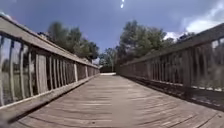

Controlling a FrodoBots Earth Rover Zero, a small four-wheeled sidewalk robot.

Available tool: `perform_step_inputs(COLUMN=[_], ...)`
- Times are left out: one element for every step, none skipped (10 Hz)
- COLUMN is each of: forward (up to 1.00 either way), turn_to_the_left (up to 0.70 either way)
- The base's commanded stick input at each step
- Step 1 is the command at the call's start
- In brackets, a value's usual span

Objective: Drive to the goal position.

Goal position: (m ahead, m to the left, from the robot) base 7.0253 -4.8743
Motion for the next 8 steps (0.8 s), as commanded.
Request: perform_step_inputs(forward=[0.50, 0.50, 0.50, 0.50, 0.50, 0.50, 0.50, 0.50], turn_to_the_left=[0.00, 0.00, 0.00, 0.00, 0.00, 0.00, 0.00, 0.00])
